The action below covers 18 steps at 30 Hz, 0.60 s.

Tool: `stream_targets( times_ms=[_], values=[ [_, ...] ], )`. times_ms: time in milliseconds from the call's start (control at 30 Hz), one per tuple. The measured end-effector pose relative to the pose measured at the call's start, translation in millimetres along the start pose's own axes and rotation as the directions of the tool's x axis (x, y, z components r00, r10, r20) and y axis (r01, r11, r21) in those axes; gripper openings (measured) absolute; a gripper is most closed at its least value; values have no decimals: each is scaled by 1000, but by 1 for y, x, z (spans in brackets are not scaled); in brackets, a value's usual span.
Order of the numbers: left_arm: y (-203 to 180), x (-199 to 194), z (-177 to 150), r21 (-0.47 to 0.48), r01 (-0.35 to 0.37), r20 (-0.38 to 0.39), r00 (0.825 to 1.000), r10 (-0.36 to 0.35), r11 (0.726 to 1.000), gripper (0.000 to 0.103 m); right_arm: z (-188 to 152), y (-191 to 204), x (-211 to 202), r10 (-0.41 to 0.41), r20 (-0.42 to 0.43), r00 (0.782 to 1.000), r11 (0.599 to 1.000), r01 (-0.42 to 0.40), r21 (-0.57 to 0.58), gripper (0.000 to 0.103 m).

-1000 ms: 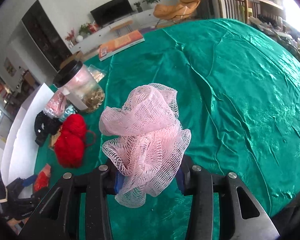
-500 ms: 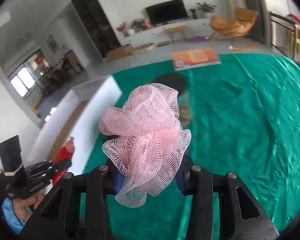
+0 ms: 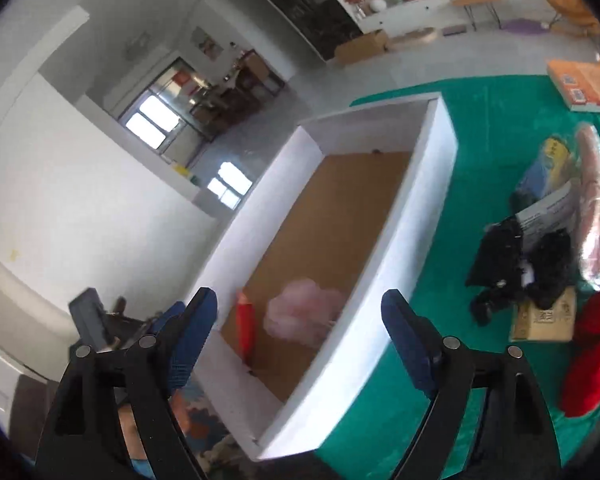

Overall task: Organize soft objects
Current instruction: 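Withdraw both open grippers from the box back over the table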

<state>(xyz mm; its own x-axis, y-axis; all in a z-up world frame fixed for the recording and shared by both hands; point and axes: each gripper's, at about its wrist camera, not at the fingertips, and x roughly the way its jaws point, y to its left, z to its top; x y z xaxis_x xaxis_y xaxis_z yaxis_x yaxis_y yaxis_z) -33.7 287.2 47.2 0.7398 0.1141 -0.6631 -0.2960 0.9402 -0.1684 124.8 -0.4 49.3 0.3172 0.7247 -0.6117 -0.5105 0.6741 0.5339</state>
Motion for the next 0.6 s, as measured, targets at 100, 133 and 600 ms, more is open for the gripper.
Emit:
stream_targets(
  times_ms=[100, 133, 600],
  values=[
    [-43, -3, -8, 60, 146, 2, 989, -147, 987, 103, -34, -41, -23, -194, 61, 979, 980, 196, -34, 86],
    [-61, -2, -12, 86, 208, -16, 978, -207, 974, 103, -49, -56, -29, -270, 75, 960, 961, 273, -36, 86],
    [-230, 112, -125, 390, 365, -309, 917, -253, 846, 103, -155, -198, -114, -671, 69, 738, 726, 636, 262, 86]
  ],
)
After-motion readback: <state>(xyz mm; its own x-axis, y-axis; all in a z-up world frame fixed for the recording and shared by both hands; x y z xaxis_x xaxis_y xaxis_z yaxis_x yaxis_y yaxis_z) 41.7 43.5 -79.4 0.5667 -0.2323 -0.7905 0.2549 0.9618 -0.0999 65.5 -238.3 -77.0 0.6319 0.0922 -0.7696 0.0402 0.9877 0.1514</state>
